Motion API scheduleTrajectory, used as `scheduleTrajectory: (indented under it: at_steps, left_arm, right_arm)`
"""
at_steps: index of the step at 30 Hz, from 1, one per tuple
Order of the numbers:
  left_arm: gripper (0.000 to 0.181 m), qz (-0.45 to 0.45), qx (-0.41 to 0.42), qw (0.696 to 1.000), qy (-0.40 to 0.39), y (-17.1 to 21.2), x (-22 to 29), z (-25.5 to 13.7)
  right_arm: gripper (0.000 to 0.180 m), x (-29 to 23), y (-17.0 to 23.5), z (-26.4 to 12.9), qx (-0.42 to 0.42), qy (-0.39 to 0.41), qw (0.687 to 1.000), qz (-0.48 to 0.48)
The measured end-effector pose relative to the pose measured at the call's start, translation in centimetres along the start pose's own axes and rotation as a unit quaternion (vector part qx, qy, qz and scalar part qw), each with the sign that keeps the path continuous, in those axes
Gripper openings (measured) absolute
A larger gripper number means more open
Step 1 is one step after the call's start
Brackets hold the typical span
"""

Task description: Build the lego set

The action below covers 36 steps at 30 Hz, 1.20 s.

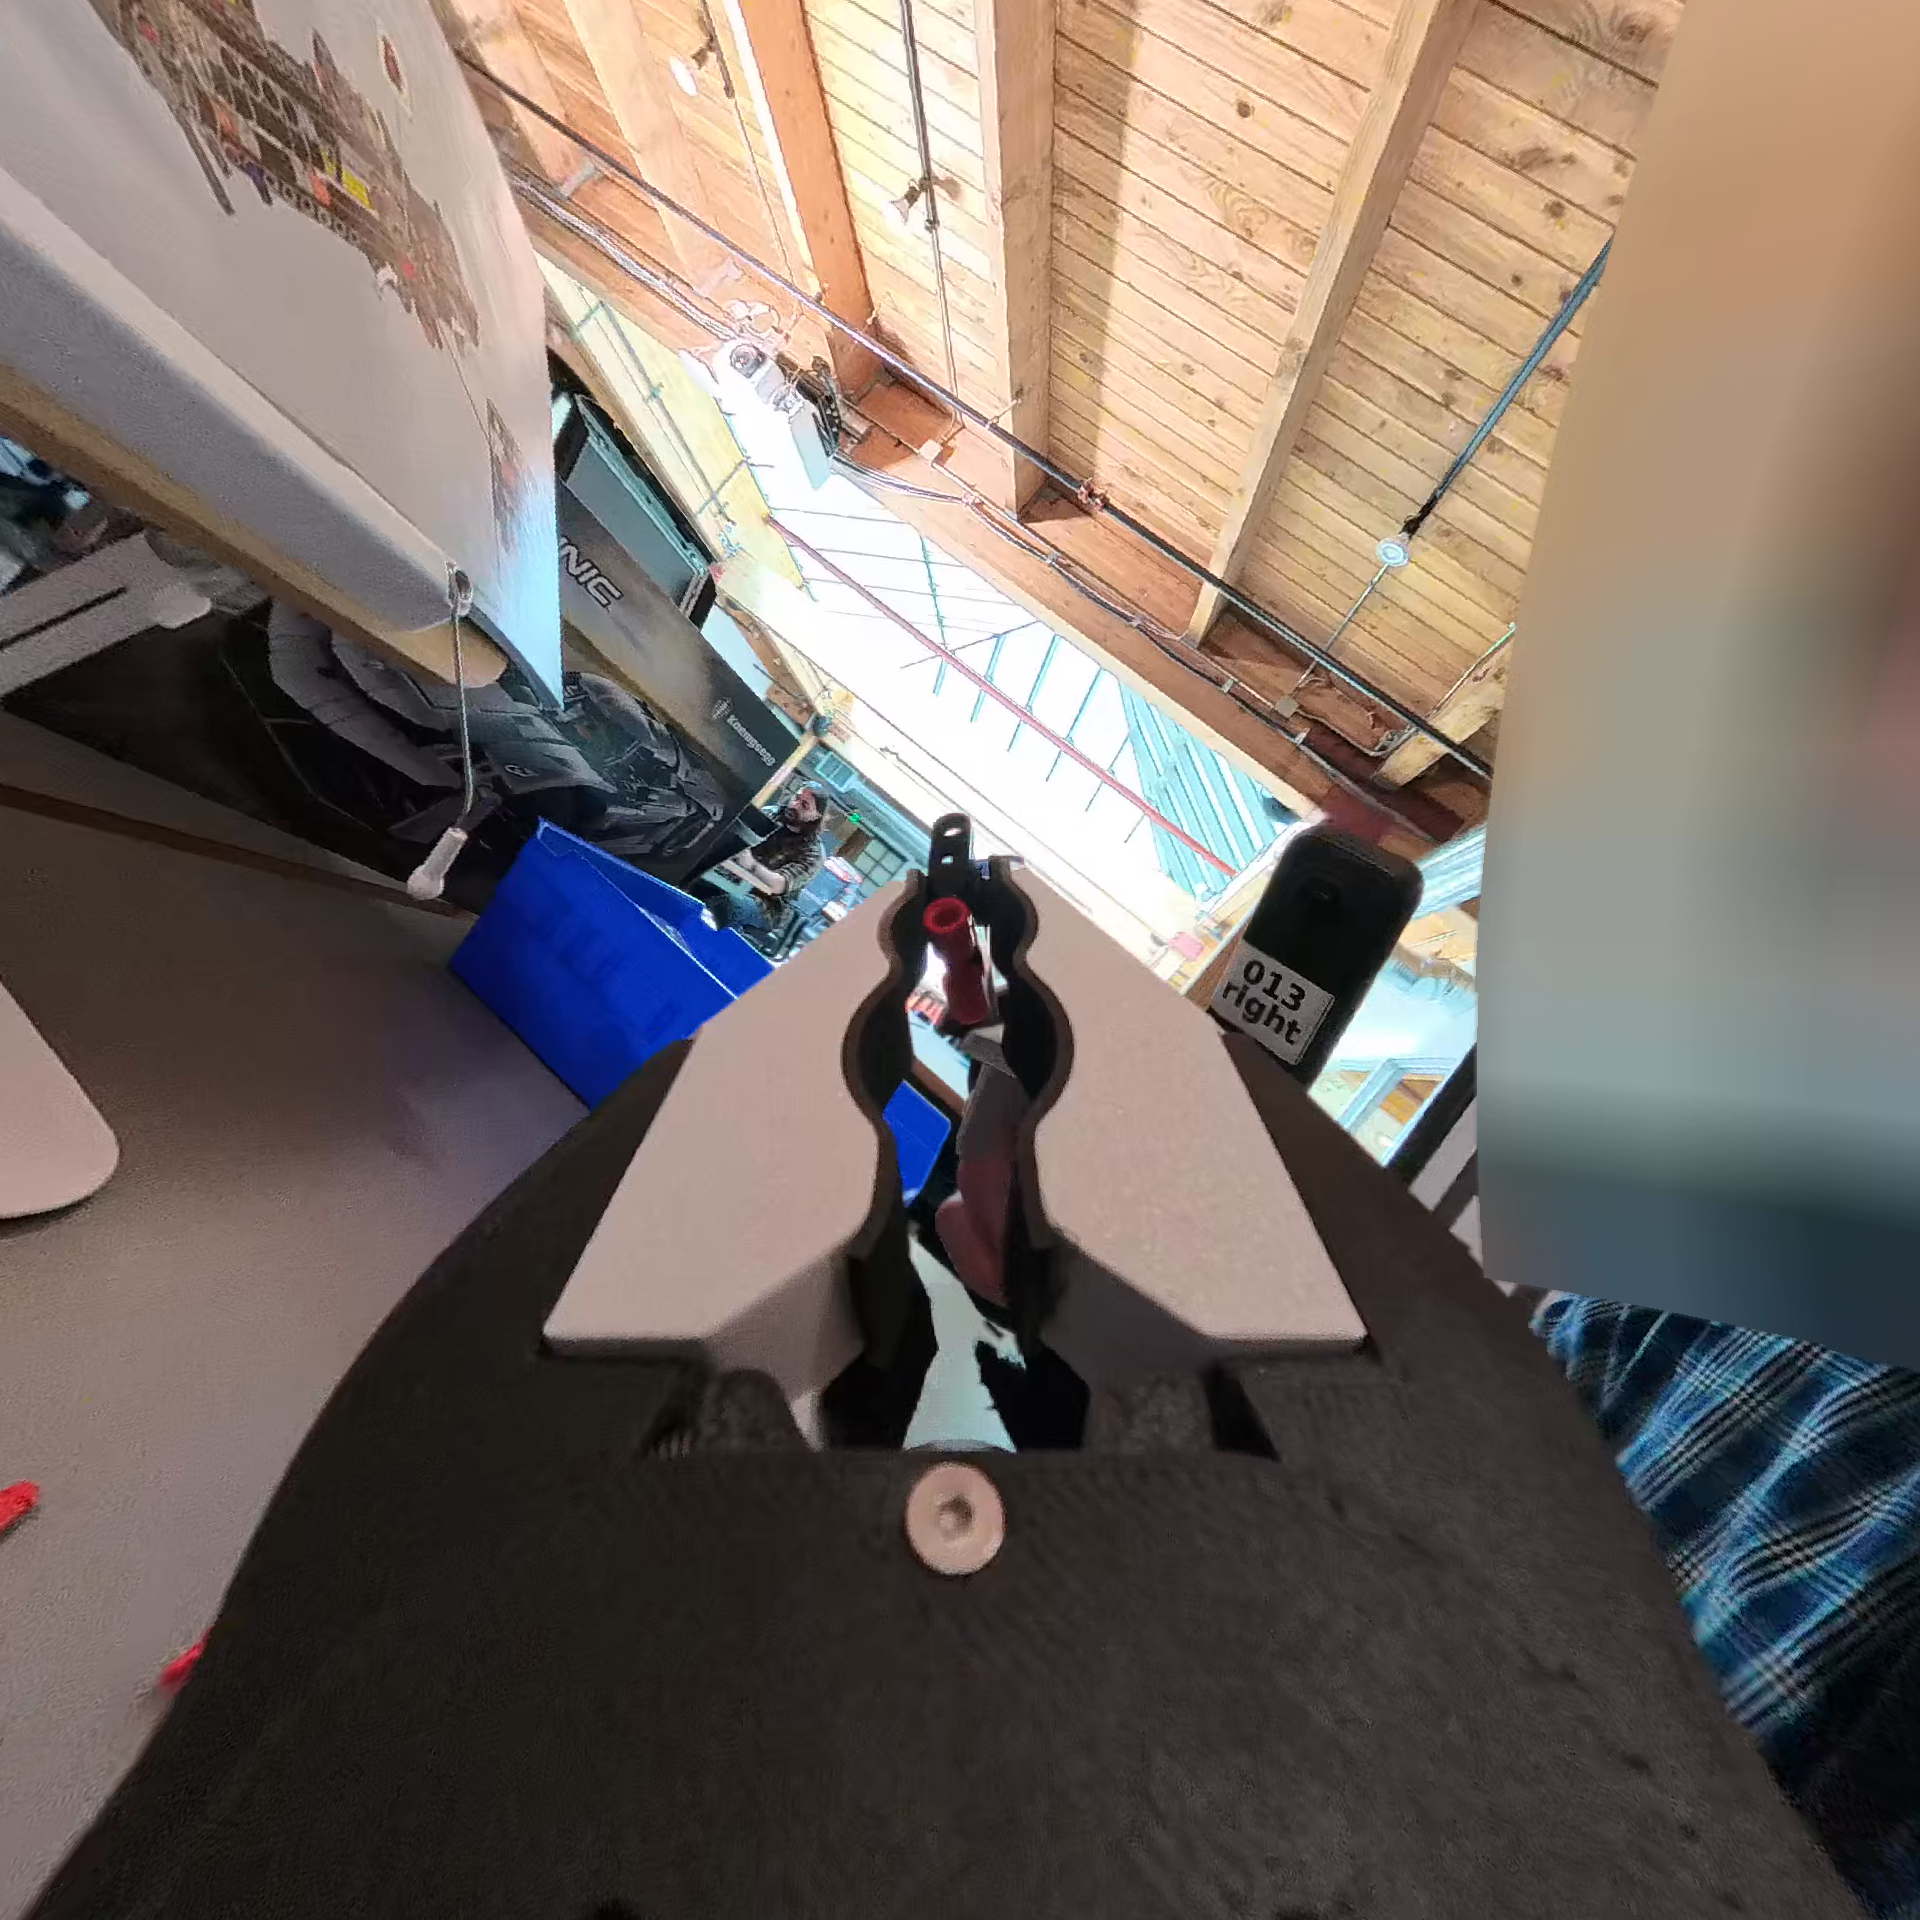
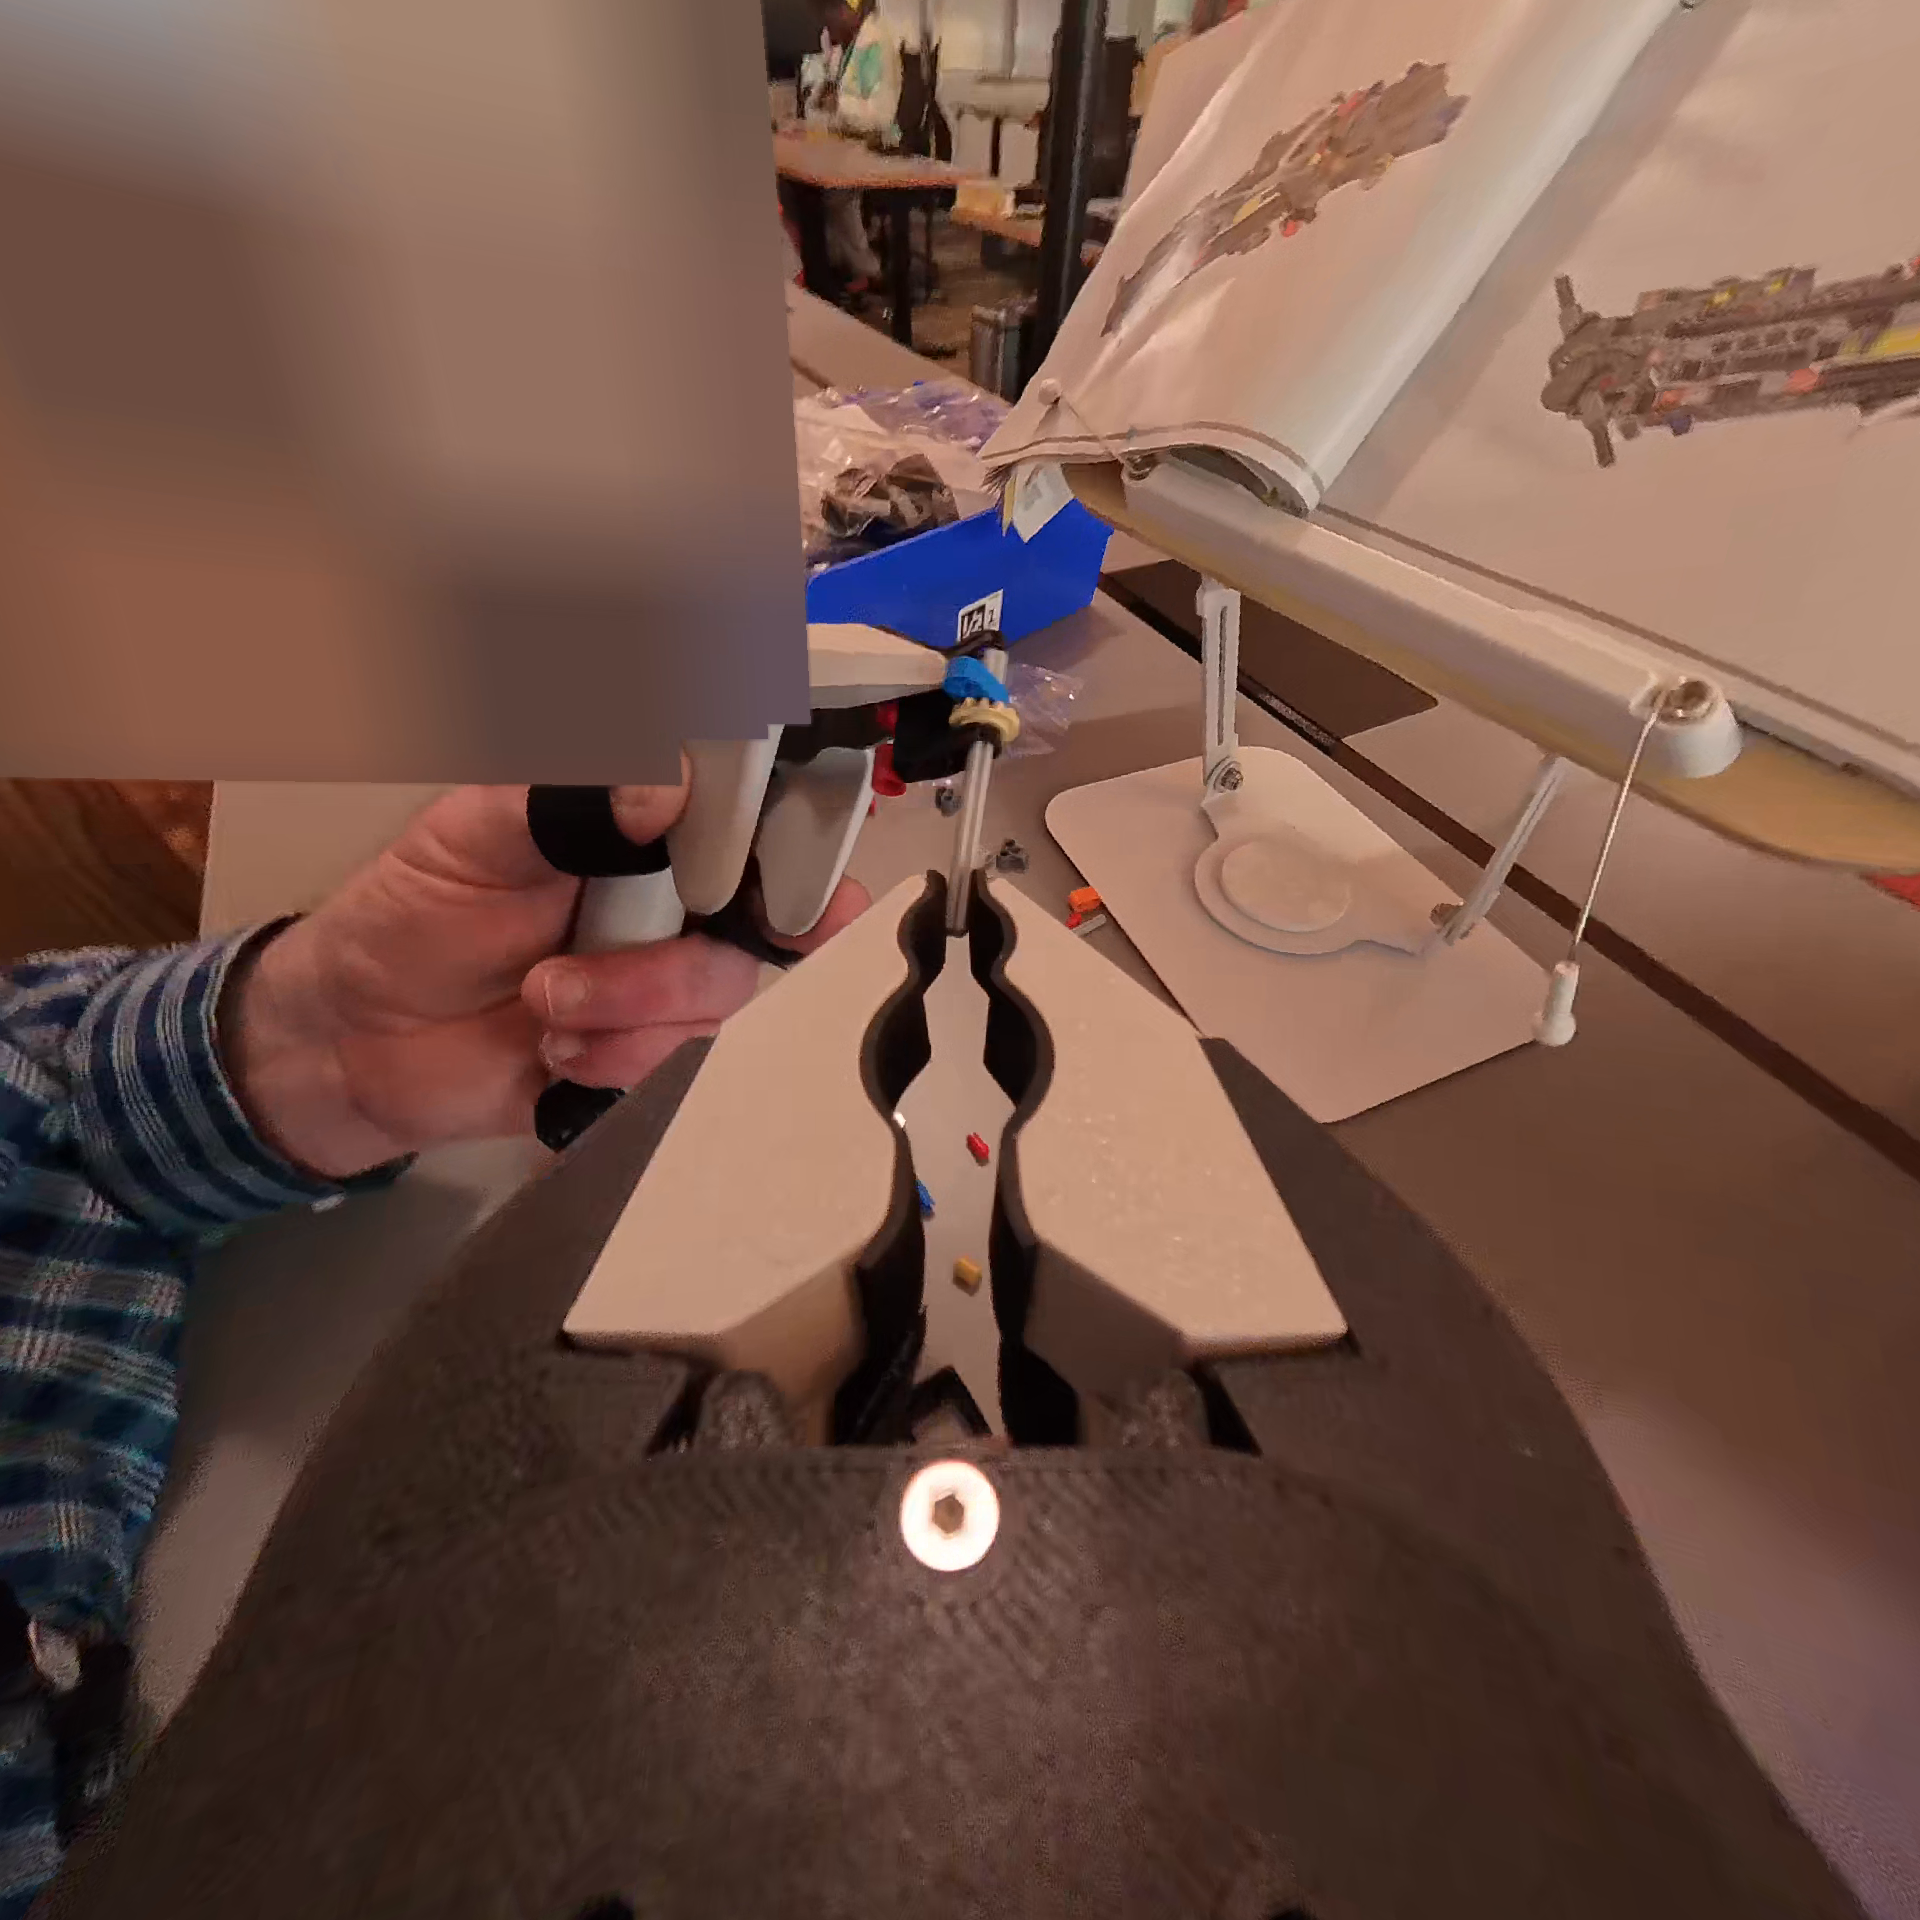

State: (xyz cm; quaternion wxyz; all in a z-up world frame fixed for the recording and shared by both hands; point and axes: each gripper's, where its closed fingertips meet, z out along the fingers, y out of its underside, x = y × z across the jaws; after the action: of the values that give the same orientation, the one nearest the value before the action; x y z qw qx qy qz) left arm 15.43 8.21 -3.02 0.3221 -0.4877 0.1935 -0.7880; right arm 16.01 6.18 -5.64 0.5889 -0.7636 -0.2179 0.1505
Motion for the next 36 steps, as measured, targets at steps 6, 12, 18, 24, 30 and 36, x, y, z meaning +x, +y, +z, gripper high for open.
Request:
scheduleTrajectory:
  at_steps: [6, 12, 18, 24, 30, 36]
  left_arm:
    - [0.01, 0.074, -0.009, 0.997, -0.028, 0.1, 0.1, 0.2]
    - [0.011, 0.161, -0.013, 0.985, -0.063, -0.3, 0.4, 0.1]
    - [0.01, 0.19, -0.021, 0.979, -0.069, 0.1, 0.6, 0.4]
    - [0.011, 0.173, -0.02, 0.984, -0.045, 0.2, 1.0, 0.6]
    - [0.011, 0.141, -0.038, 0.989, -0.011, 0.8, 1.0, 0.8]
    - [0.02, 0.136, -0.055, 0.989, -0.011, 1.4, 0.6, 0.9]
  right_arm:
    - [0.001, -0.3, 0.8, 0.8, 0.018, -0.047, 0.995, 0.09]
    - [0.017, 0.6, 0.8, 0.5, 0.006, 0.001, 1.0, 0.01]
    - [0.001, 0.7, 0.4, 1.1, -0.001, 0.024, 0.998, -0.05]
    - [0.0, 0.3, 0.2, 0.6, -0.006, -0.035, 0.999, -0.011]
    - [0.0, -0.3, 0.3, -0.4, -0.015, -0.152, 0.982, 0.114]
    - [0.0, 0.7, -0.1, -1.1, 0.006, -0.142, 0.98, 0.14]
